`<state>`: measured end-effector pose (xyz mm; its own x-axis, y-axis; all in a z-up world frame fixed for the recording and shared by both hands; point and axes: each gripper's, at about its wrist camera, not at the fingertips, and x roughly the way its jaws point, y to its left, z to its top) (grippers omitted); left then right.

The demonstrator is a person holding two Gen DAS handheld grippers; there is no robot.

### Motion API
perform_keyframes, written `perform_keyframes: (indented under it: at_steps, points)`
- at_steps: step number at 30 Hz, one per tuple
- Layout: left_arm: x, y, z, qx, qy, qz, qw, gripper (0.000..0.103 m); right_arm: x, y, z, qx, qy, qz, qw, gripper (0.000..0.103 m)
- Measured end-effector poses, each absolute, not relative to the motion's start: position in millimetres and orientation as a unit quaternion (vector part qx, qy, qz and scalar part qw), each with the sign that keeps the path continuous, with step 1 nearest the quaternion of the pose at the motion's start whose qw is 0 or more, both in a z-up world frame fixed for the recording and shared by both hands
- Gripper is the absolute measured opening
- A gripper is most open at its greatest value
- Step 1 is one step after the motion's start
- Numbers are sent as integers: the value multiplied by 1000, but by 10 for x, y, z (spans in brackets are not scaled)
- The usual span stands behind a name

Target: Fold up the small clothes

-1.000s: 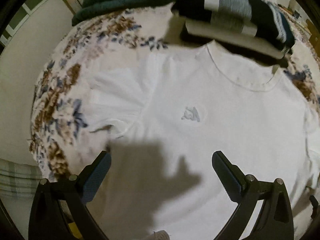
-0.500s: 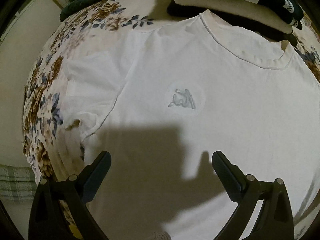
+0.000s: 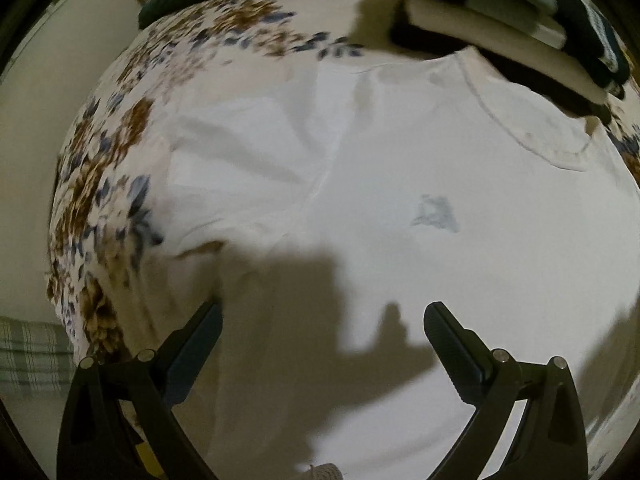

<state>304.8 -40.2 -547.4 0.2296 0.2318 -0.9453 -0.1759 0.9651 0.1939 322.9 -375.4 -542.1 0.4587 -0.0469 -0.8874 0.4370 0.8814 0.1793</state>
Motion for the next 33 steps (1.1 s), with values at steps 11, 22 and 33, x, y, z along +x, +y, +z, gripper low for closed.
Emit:
perform_keyframes:
  at_steps: [11,22,33]
  points:
    - [2796,323,-5542,1,614,185,767,103,3253,-1890,-6165,-92,579,-8,810,6]
    - [2738,842,-5468,-28,599,180,780,103,2975,-2081,-5823,34,605,70,792,48]
    - [3065,1437,-5798,-305,591,115,738,102,2911,-2861,-6014,257,615,-49,744,67]
